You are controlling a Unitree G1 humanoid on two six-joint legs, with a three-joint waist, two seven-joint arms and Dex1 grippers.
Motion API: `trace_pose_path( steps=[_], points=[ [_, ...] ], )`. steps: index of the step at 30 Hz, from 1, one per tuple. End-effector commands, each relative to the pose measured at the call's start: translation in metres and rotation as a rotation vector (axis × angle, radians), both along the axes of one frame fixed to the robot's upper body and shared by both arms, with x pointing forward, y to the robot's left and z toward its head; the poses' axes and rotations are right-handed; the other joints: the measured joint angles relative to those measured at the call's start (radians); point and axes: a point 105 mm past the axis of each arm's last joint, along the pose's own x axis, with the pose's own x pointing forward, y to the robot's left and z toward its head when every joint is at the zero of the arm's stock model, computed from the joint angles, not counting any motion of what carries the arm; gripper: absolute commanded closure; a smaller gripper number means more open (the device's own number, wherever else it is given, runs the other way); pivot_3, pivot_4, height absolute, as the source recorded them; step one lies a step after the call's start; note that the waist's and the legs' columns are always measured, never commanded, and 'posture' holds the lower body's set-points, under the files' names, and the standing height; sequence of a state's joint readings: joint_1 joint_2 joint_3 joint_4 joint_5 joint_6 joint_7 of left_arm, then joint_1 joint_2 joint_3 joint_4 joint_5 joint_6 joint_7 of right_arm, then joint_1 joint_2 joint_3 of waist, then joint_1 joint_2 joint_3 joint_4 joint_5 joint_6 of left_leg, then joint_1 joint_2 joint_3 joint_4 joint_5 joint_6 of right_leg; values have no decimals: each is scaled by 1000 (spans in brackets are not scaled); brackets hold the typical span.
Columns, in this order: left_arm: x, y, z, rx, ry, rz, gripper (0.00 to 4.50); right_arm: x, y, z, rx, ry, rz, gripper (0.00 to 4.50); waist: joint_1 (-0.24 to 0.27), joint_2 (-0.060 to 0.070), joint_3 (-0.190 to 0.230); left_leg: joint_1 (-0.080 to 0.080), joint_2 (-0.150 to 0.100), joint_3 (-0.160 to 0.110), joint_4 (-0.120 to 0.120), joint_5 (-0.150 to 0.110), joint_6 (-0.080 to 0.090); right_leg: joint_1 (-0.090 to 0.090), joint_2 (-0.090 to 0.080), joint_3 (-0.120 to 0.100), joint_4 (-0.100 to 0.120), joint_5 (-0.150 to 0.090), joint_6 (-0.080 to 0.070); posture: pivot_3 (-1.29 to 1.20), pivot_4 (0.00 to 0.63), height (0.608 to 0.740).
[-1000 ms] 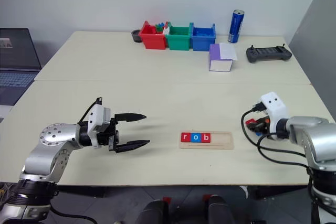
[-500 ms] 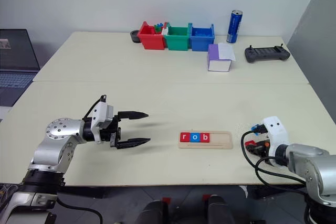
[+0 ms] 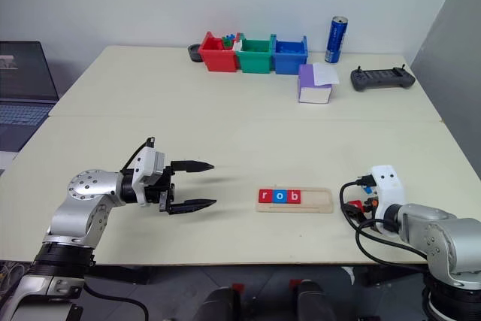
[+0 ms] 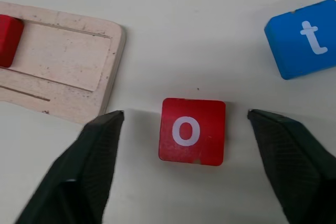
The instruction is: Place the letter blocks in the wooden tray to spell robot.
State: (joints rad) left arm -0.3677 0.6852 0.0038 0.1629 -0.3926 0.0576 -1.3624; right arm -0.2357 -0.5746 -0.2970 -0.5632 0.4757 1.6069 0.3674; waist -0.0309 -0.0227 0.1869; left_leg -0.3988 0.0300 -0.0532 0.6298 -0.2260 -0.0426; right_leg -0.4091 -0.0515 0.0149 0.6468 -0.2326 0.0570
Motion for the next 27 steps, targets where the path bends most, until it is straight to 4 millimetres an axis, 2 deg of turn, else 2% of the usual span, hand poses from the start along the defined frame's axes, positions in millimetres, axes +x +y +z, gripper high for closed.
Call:
trace_pose_path(
  steps=[1,2,5,7,9,11,15,19,24,27],
  points=[
    [0,-6,9,9,-45,-23,0,-2,-1,26,-28,-51,91,35,0,0,0,0,0,0,0,0,0,0,0,0,0,0,0,0,150,740],
    [1,-7,10,9,-46,-22,0,-5,-2,32,-42,-54,126,35,0,1,1,0,0,0,0,0,0,0,0,0,0,0,0,0,150,740],
    [2,-7,11,8,-49,-19,0,-7,-21,55,-137,-90,191,35,2,1,1,-1,0,0,-1,0,0,-1,0,-1,-1,0,1,0,150,740],
    [3,-7,12,7,-51,-16,0,-6,-22,70,-193,-177,343,35,2,1,1,-1,0,0,-1,0,0,-1,0,-1,-1,0,1,0,150,740],
    [4,-7,13,6,-53,-13,0,-7,-19,74,-238,-209,521,35,2,1,1,-1,0,0,-2,0,1,-1,0,-1,-2,0,1,0,150,740],
    [5,-8,14,4,-55,-11,0,-10,-20,70,-256,-202,636,35,0,1,1,-1,0,0,-2,0,1,-1,0,-1,-2,0,2,0,150,740],
    [4,-7,14,9,-59,-14,0,-18,-30,47,-298,-124,898,35,-2,1,1,0,0,1,-1,0,1,-1,0,0,-2,1,3,0,150,740],
    [2,-7,17,47,-75,-20,0,-14,-22,43,-249,-153,1115,35,-5,1,1,0,0,2,0,0,1,-1,0,0,-1,1,2,0,150,740],
    [-3,-9,17,97,-90,-38,0,10,-27,33,-323,-148,1214,35,-5,1,1,1,0,2,0,0,1,-1,0,0,-1,1,2,0,150,740],
    [-6,-9,17,116,-93,-39,0,14,-32,28,-340,-106,1271,35,-2,1,1,0,0,2,0,0,0,-1,0,0,-1,1,3,0,150,740]
  ],
)
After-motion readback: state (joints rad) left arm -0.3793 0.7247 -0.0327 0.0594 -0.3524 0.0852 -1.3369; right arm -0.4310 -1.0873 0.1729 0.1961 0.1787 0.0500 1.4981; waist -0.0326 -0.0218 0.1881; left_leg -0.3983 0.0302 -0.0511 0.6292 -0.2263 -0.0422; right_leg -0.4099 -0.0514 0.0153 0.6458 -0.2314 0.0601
